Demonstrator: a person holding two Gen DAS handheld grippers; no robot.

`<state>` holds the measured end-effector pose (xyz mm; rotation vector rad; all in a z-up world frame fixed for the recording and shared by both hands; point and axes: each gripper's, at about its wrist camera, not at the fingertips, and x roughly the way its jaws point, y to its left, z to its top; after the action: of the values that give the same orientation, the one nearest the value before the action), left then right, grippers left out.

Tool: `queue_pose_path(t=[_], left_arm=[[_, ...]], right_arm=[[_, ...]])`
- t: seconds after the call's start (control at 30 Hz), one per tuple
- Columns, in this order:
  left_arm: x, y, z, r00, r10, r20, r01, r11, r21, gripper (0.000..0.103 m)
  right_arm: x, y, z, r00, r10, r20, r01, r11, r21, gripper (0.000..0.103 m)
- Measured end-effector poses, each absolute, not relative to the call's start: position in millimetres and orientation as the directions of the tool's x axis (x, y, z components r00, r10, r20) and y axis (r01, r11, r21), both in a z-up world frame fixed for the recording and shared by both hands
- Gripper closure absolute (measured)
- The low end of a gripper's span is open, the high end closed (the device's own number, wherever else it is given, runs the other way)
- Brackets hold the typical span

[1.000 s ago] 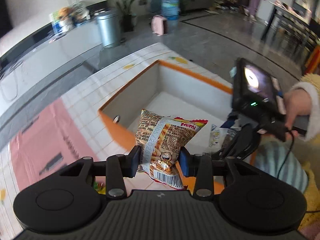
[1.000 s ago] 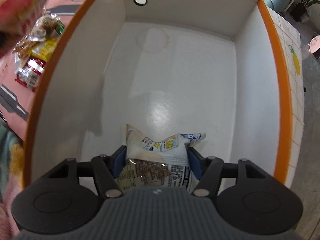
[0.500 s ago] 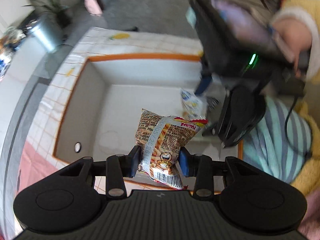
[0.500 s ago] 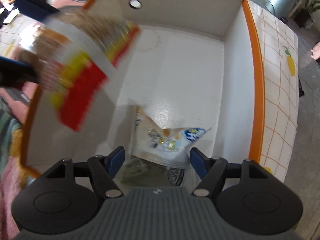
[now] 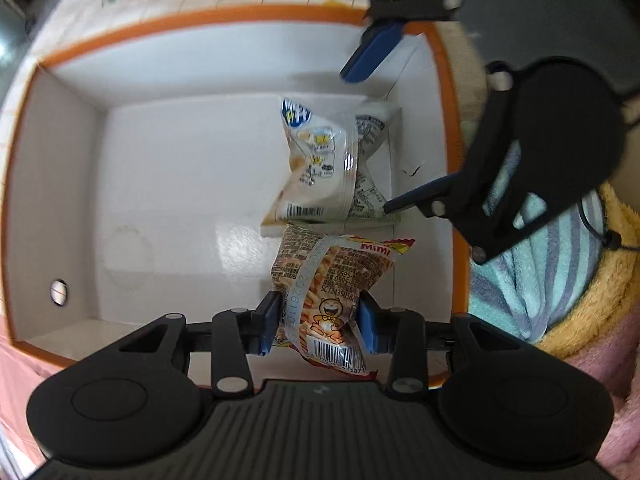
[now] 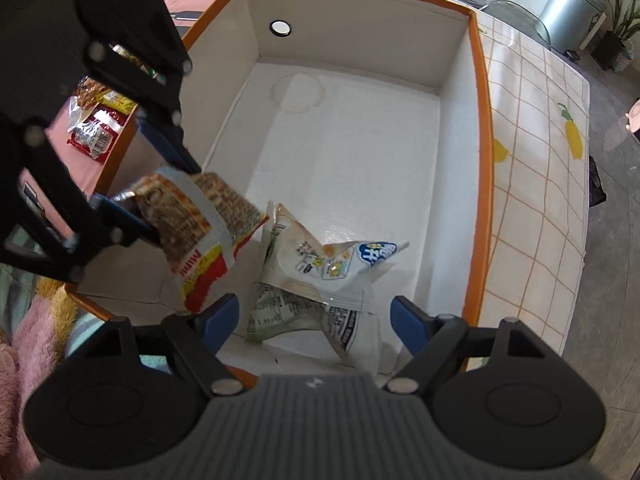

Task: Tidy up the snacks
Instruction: 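Release the chip bag in the box while the left gripper drops the Mimi bag beside it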

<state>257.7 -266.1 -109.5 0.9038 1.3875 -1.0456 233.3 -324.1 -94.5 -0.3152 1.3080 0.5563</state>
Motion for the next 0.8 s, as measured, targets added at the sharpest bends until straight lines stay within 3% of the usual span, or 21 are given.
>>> queue_pose_path(t=[0.17, 0.4, 0.8], left_arm=[[260, -265, -120, -0.135, -0.048, -0.990, 0.929, 0.340, -0.143, 0.055], [255, -255, -117, -0.105, -0.088, -0.991, 0.920, 0.369, -0.131, 0.045], [221, -187, -35, 0.069, -0.323, -0.944, 0.846, 0.520, -0.116, 0.042]], right_arm=[[236, -324, -98, 0.149, 0.212, -0.966, -0.546, 0.832, 0.098, 0.023], [237, -319, -97, 0.153, 0.200, -0.968, -0.543, 0.835, 0.087, 0.023], [218, -304, -58, 0.240, 0.197, -0.950, -0.500, 0.864, 0.053, 0.023]])
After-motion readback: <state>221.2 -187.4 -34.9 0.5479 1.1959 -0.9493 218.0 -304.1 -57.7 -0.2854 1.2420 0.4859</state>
